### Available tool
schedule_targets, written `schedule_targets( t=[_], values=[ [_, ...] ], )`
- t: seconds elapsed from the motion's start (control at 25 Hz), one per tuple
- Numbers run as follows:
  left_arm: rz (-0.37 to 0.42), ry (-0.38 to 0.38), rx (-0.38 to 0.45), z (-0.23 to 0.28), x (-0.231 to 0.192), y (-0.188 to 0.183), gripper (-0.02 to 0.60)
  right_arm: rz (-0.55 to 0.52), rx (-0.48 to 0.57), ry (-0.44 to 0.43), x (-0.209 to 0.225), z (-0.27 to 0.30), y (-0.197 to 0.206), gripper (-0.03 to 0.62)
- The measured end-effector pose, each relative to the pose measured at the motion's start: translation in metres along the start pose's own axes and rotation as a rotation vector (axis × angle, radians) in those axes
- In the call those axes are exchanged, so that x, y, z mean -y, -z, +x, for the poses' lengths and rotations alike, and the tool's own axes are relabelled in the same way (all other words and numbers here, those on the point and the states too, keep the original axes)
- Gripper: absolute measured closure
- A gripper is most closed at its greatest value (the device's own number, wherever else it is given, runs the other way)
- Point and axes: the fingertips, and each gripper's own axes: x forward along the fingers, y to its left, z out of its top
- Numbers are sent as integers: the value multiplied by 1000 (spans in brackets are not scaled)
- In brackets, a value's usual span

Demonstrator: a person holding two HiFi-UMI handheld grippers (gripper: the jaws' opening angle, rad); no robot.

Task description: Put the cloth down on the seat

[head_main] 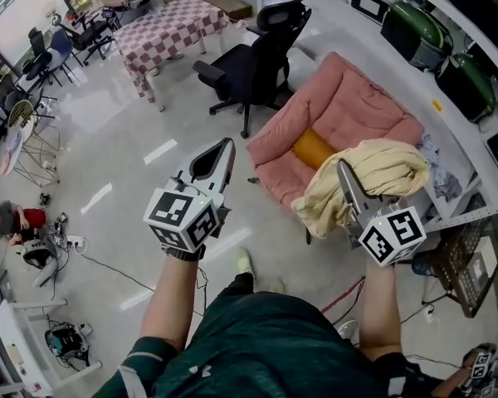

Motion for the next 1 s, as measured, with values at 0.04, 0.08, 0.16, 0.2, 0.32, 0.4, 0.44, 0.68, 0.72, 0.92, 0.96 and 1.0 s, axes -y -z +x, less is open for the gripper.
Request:
schedule_targets(
  t=[0.04,0.08,0.16,0.2,0.32,0.4,0.44,0.68,0.72,0.92,0.96,1.0],
  values=[
    [9,10,-3,8,-7,-1,575,-2,-2,10,4,10,0,519],
    [17,20,-7,16,-15,-2,575,-3,-3,19,7,20,-1,519],
    [25,40,-13,32,-32,-2,575,-2,-10,37,11,41,1,519],
    [24,49,-15,39,-40,-2,575,0,-15,44,13,51,4,519],
    [20,76,-22,60,-62,1,575,10,-29,65,20,77,13,519],
    [19,99,-32,73,-73,5,575,14,-40,81,26,92,21,519],
    [18,112,-38,79,-77,8,575,14,-47,90,28,98,24,519],
    [-15,171,-82,111,-96,33,575,18,-120,134,42,131,58,519],
    [-30,176,-89,116,-99,38,575,15,-139,133,46,136,65,519],
    [-47,186,-123,145,-106,60,575,-45,-241,116,73,166,97,517],
    [-48,185,-128,152,-109,65,575,-66,-266,104,78,175,107,517],
    [-50,181,-134,159,-112,71,575,-82,-291,87,81,184,117,517]
  ],
)
